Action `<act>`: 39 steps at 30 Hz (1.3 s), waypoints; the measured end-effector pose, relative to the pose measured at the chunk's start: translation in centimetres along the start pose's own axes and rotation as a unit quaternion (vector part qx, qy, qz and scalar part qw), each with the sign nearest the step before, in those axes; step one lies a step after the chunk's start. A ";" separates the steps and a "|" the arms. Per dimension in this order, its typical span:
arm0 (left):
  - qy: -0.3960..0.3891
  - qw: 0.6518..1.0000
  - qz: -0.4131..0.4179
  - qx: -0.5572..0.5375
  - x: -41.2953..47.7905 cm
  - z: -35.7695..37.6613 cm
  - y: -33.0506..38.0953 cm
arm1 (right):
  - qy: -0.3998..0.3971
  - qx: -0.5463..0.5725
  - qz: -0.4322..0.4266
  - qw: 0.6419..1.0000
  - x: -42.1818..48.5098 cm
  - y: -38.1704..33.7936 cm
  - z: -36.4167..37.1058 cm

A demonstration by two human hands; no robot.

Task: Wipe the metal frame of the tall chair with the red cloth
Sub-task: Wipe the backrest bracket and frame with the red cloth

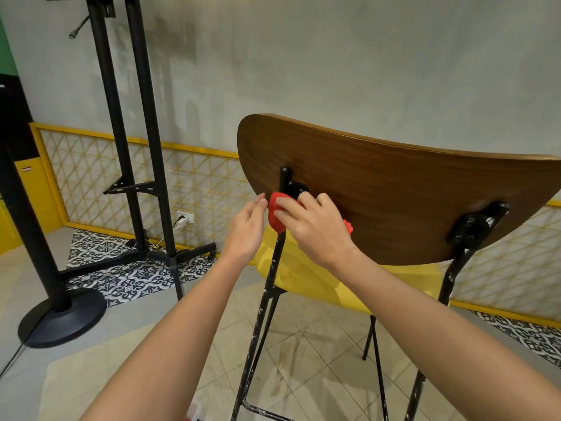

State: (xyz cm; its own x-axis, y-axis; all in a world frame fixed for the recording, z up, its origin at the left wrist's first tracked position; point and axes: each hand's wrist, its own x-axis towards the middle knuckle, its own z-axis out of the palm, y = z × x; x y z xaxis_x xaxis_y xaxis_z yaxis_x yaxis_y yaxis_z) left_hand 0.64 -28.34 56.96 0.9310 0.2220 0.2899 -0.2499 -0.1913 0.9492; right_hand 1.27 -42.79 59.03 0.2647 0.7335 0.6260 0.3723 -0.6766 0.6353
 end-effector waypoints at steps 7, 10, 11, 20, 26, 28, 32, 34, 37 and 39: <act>0.006 1.000 0.019 0.005 0.5 -0.1 0.8 | 0.112 0.044 0.082 0.989 2.0 1.6 -0.8; -0.007 1.000 0.020 0.005 0.1 -0.2 0.4 | 0.089 0.029 0.046 0.995 1.0 0.9 -0.2; -0.010 1.000 0.013 0.006 0.0 -0.2 0.1 | 0.069 0.013 0.024 0.997 0.5 0.6 0.0; -0.013 1.000 -0.014 0.007 -0.3 -0.8 -1.4 | 0.097 0.069 0.175 0.977 -0.6 -1.9 1.5; -0.026 0.998 -0.053 0.008 -0.4 -0.4 -3.1 | 0.013 0.089 0.219 0.972 -2.8 -5.0 3.5; -0.032 0.998 -0.053 0.013 -0.4 -0.4 -3.4 | 0.005 0.096 0.225 0.970 -3.0 -5.4 3.9; -0.032 0.998 -0.060 0.006 0.0 -0.4 -3.8 | 0.044 0.113 0.241 0.963 -3.2 -5.3 4.2; -0.030 0.998 -0.062 0.002 0.1 -0.4 -4.0 | 0.056 0.113 0.249 0.960 -3.2 -5.4 4.5; -0.026 0.997 -0.067 0.008 0.3 -0.4 -4.6 | 0.036 0.123 0.244 0.961 -3.5 -6.1 4.9; -0.026 0.997 -0.074 0.012 0.3 -0.3 -5.0 | 0.008 0.131 0.234 0.963 -4.0 -6.4 5.2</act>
State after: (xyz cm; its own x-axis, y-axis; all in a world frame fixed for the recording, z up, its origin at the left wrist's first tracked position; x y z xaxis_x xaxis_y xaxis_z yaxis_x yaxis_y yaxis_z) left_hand 2.07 -27.08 52.35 0.9699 0.1998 0.1392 -0.1026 -0.1829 0.9778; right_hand 2.41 -41.02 50.11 0.4457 0.3493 0.8242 0.4274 -0.8920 0.1469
